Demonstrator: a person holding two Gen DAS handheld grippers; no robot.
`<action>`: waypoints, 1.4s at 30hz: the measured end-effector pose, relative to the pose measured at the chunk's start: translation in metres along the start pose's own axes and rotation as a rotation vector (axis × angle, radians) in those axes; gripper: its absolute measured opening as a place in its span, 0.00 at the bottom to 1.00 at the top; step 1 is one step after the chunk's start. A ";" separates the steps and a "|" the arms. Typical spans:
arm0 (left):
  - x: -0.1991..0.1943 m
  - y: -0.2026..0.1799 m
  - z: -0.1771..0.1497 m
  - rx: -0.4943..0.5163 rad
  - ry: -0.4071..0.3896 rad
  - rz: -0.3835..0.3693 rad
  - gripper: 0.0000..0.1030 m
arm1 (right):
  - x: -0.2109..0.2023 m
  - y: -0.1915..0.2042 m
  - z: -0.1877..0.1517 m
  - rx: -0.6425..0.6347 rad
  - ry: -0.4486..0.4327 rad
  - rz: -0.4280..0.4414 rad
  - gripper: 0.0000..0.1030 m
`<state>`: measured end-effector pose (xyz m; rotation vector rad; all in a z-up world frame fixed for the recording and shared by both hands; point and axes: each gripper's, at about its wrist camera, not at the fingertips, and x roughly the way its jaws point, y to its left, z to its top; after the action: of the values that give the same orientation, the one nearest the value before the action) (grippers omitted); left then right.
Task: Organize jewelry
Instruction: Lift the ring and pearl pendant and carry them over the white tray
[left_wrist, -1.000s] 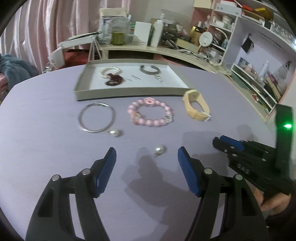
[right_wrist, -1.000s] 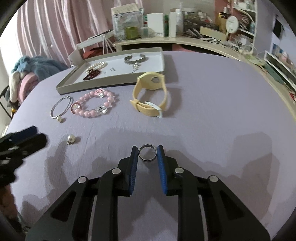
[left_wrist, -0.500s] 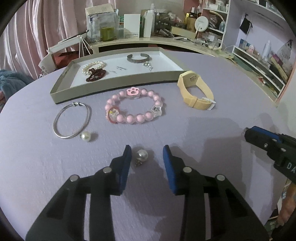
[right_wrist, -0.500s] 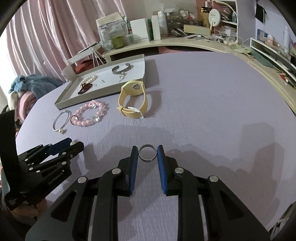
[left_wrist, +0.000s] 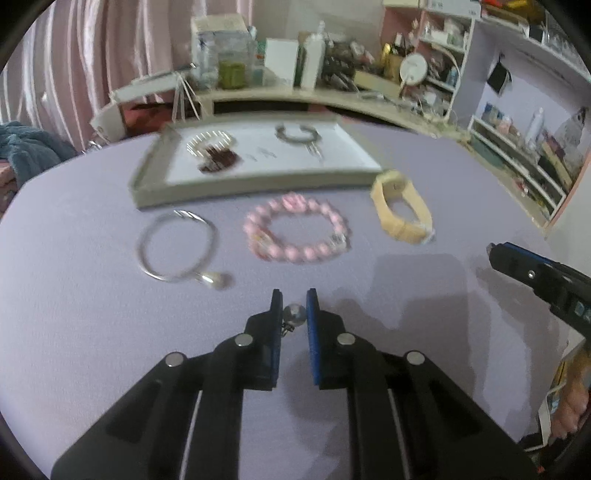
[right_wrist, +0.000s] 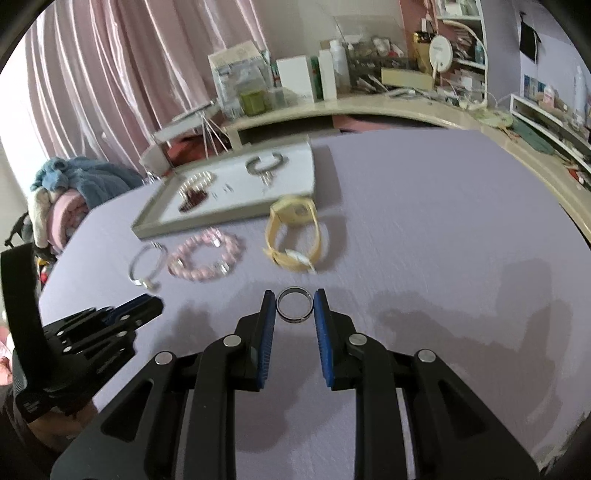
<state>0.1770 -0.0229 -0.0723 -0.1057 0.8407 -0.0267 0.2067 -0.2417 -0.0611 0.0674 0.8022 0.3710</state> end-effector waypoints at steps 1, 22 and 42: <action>-0.007 0.005 0.004 -0.007 -0.015 0.006 0.13 | -0.002 0.003 0.006 -0.002 -0.015 0.010 0.22; -0.091 0.086 0.057 -0.161 -0.204 0.122 0.13 | 0.003 0.076 0.049 -0.109 -0.113 0.159 0.22; -0.075 0.088 0.071 -0.162 -0.192 0.105 0.13 | 0.022 0.079 0.057 -0.096 -0.098 0.152 0.22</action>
<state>0.1782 0.0754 0.0210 -0.2126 0.6551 0.1483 0.2376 -0.1554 -0.0206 0.0564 0.6832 0.5458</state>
